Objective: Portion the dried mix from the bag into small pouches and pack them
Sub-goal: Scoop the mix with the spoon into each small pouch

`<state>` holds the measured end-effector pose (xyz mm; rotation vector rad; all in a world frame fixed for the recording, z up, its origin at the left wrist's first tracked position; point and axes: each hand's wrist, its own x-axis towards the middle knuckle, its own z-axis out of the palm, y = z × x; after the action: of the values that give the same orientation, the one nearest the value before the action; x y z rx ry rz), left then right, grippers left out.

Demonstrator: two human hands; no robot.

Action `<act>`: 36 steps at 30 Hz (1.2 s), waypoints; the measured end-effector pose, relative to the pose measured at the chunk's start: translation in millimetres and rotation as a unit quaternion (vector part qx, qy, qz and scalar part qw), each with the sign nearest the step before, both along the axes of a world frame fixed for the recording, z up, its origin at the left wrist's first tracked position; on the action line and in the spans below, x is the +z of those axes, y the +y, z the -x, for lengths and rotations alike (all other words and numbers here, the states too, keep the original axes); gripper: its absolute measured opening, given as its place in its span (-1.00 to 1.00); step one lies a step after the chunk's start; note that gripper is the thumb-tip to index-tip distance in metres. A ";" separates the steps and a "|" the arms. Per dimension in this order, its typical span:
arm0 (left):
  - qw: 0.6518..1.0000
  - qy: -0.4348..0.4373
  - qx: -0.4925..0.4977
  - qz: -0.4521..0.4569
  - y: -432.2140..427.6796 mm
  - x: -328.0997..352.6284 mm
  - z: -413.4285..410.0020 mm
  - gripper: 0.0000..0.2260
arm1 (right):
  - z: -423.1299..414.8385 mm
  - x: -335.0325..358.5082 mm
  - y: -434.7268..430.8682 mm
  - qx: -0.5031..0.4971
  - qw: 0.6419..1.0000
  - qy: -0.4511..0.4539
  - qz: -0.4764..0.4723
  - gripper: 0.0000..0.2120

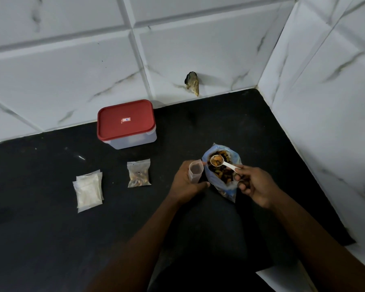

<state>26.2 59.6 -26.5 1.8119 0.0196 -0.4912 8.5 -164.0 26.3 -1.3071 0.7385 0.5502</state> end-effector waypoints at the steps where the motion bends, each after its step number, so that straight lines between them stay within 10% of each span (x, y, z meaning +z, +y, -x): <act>1: 1.000 -0.014 0.005 -0.006 -0.2 0.4 0.4 -0.43 | 0.3 0.5 -1.1 0.002 1.000 -0.004 0.000 -0.77; 11: 0.998 -0.063 -0.011 0.006 -6.5 8.6 6.2 -0.52 | 15.0 29.6 8.3 0.090 0.992 -0.088 -0.022 -0.77; 20: 0.996 -0.090 -0.010 0.024 -2.7 14.7 11.7 -0.64 | 22.3 33.5 26.1 0.189 0.959 -0.150 0.150 -0.82; 28: 0.993 -0.114 0.002 0.017 -2.6 9.2 12.3 -0.66 | 41.4 26.4 34.2 0.333 0.734 -0.356 0.473 -0.70; 31: 0.994 -0.105 0.012 0.026 -4.0 7.2 14.7 -0.65 | 48.3 23.2 30.8 0.304 0.705 -0.411 0.492 -0.64; 33: 0.995 -0.097 0.012 0.031 -3.7 6.6 14.4 -0.66 | 49.8 20.1 27.4 0.285 0.722 -0.416 0.474 -0.66; 36: 0.996 -0.085 0.001 0.024 -2.7 7.5 12.7 -0.64 | 49.6 21.7 27.7 0.206 0.845 -0.352 0.346 -0.73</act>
<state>13.4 56.9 -19.0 1.8015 -0.1070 -0.3331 -41.0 -136.3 48.0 -2.2019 -0.0016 0.0770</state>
